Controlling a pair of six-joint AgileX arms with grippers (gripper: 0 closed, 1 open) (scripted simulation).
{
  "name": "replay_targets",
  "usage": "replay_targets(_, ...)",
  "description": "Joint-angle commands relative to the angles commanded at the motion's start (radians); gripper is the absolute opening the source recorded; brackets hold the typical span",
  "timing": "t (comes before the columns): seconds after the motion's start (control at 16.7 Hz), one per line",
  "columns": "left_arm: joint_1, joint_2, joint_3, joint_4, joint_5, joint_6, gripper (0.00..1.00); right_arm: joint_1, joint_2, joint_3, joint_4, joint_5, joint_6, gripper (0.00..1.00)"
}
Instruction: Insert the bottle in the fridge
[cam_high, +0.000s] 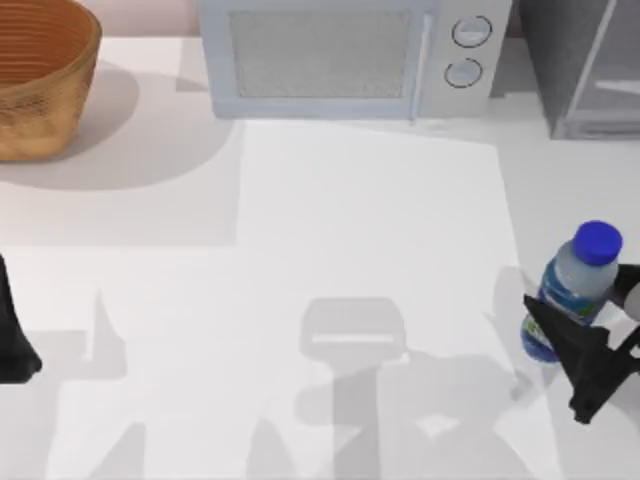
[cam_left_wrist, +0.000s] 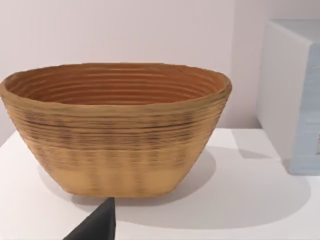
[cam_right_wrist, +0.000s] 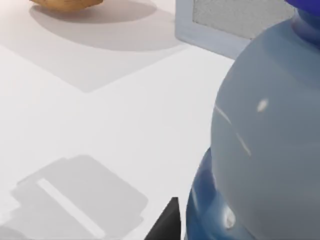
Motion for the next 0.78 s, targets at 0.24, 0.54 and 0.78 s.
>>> replay_targets(0.24, 0.000, 0.000, 0.000, 0.000, 0.000, 0.000, 1.00, -0.032, -0.204, -0.005, -0.151, 0.085, 0.020, 0.01)
replay_targets(0.54, 0.000, 0.000, 0.000, 0.000, 0.000, 0.000, 1.00, -0.086, -0.621, -0.043, -0.470, 0.238, 0.049, 0.01)
replay_targets(0.78, 0.000, 0.000, 0.000, 0.000, 0.000, 0.000, 1.00, -0.131, -0.983, -0.072, -0.744, 0.369, 0.073, 0.01)
